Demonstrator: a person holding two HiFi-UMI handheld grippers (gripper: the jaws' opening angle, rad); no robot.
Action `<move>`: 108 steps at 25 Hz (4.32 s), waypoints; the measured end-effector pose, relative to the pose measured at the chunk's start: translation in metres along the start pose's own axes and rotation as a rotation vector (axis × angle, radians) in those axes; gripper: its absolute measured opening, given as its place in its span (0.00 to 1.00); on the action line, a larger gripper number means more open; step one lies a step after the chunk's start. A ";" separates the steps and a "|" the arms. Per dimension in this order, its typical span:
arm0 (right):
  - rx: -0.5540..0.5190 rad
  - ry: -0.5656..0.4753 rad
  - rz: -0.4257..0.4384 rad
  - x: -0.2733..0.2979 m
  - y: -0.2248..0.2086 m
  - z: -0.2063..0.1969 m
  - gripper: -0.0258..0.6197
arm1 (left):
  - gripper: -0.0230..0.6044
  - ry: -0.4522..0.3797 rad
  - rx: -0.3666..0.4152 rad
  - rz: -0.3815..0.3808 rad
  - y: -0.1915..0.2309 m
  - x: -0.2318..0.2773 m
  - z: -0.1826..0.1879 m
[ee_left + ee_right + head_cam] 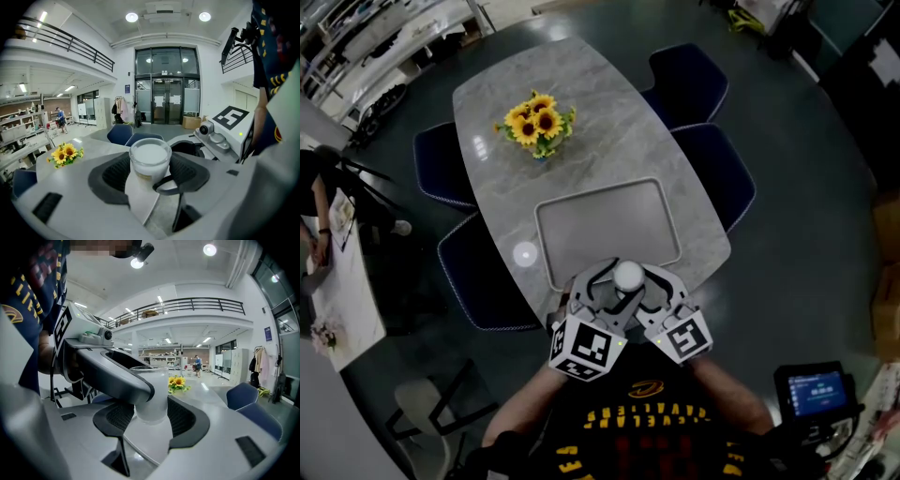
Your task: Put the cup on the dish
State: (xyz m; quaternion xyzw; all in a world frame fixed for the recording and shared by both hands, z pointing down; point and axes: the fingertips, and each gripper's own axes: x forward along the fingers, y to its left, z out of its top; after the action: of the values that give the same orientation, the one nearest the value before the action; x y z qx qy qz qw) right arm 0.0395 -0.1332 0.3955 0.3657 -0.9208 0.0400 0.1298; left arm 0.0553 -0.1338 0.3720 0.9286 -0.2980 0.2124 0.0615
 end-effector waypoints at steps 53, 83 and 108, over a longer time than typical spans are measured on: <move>-0.258 0.379 0.127 0.148 -0.073 -0.159 0.40 | 0.45 0.298 0.012 0.046 0.112 0.132 -0.150; -0.339 0.456 0.116 0.149 -0.077 -0.171 0.40 | 0.45 0.302 -0.029 0.061 0.113 0.139 -0.161; -0.226 0.448 0.103 0.141 -0.091 -0.182 0.40 | 0.45 0.314 -0.108 0.146 0.124 0.138 -0.181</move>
State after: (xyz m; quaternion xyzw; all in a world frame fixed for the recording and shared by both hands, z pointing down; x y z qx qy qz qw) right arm 0.0408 -0.2624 0.6063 0.2835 -0.8851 0.0232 0.3684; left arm 0.0202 -0.2639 0.5932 0.8552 -0.3624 0.3424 0.1413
